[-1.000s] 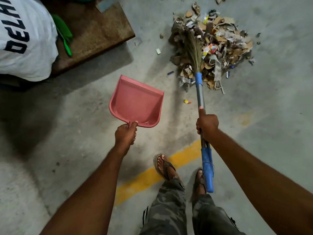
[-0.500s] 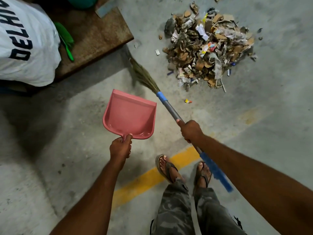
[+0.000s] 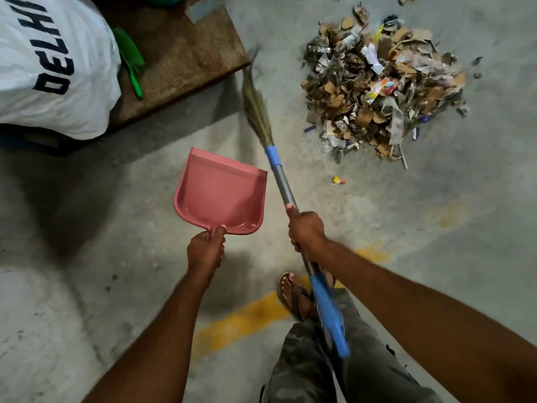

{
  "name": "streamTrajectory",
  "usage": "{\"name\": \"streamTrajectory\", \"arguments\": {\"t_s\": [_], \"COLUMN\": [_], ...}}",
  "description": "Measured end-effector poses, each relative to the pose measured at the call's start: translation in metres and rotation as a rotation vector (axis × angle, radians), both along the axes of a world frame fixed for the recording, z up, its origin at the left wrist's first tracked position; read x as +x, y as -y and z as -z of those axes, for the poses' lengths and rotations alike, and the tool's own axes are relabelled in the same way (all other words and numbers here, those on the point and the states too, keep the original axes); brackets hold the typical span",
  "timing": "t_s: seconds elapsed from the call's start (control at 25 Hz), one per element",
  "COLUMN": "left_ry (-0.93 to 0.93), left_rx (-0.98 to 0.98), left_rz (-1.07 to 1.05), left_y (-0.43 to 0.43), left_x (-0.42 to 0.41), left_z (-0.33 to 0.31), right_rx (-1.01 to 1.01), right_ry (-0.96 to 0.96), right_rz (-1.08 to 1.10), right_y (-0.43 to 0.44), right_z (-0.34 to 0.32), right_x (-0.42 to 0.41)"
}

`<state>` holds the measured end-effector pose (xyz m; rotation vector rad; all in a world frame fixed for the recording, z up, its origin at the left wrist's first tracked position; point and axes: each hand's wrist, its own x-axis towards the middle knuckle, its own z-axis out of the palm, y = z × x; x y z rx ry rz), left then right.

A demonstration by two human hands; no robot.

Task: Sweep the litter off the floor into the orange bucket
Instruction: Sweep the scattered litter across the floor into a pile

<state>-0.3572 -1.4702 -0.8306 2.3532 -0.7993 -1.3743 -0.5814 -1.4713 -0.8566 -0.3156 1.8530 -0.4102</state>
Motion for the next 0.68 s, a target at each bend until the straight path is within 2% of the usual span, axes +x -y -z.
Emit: {"name": "streamTrajectory", "arguments": {"t_s": [0.16, 0.28, 0.44, 0.56, 0.68], "left_ry": [0.045, 0.041, 0.020, 0.020, 0.035], "left_rx": [-0.012, -0.022, 0.008, 0.005, 0.004], "left_rz": [-0.015, -0.043, -0.067, -0.064, -0.021], "left_y": [0.025, 0.047, 0.065, 0.073, 0.081], "left_x": [0.009, 0.000, -0.023, -0.032, -0.034], "left_z": [0.005, 0.013, 0.007, -0.004, -0.014], "right_rx": [0.030, 0.067, -0.014, -0.009, 0.059], "right_ry": [0.236, 0.197, 0.014, 0.071, 0.200], "right_rz": [0.097, 0.277, 0.224, 0.146, 0.126], "right_y": [0.112, 0.161, 0.132, 0.114, 0.138], "right_z": [0.017, 0.028, 0.007, -0.003, 0.004], "right_x": [-0.014, -0.032, -0.033, -0.035, -0.071]}}
